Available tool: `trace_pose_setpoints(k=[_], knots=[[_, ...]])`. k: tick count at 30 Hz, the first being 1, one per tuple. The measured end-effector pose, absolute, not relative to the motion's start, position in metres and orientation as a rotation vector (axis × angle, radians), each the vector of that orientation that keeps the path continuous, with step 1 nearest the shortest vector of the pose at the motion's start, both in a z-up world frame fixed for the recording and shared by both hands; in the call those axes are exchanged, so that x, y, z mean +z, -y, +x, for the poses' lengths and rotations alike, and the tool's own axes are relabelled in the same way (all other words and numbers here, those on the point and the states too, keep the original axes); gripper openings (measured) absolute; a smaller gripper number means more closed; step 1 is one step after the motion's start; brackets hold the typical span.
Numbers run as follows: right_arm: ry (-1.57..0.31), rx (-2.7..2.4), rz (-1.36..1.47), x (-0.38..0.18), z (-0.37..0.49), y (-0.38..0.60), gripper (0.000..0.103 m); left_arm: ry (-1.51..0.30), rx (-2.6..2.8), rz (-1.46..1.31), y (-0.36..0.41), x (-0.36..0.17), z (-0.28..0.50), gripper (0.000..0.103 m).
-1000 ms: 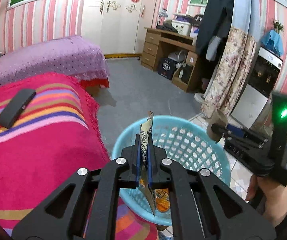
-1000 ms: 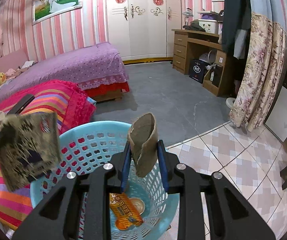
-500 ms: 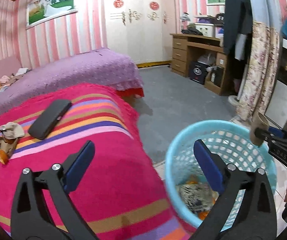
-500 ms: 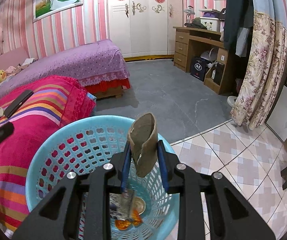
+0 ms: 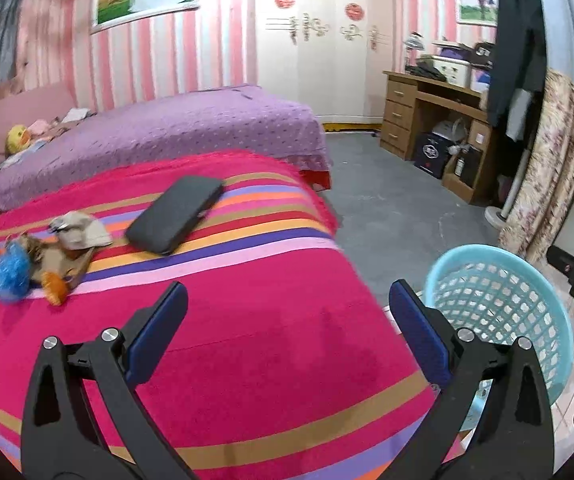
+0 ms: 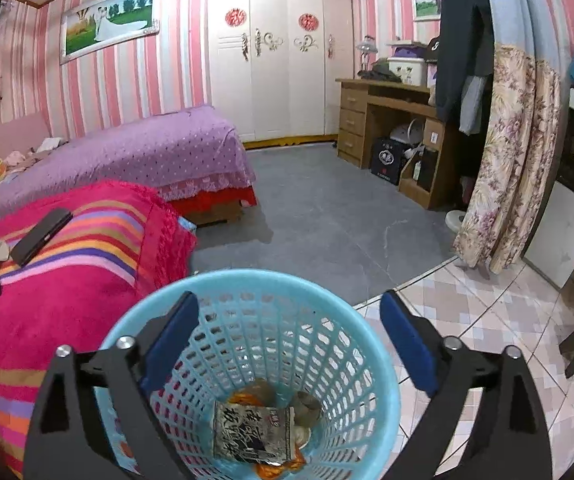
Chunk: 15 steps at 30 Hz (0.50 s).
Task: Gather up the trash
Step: 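Move both tools back over the bedspread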
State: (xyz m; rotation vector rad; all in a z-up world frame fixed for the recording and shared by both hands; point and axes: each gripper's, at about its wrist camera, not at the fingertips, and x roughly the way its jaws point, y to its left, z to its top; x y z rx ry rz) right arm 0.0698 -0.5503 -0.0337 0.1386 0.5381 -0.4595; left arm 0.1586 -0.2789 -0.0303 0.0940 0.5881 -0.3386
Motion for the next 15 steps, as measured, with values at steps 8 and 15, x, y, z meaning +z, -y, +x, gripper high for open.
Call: trace_pose_setpoints(k=[8, 15], knots=[[-0.538, -0.443, 0.112, -0.027, 0.090, 0.508, 0.098, -0.609, -0.254, 0.057, 0.200, -0.019, 0.163, 0.097], [-0.525, -0.361, 0.118, -0.019, 0.111, 0.457, 0.098, -0.584, -0.146, 0.078, 0.128, -0.001, 0.171, 0.097]])
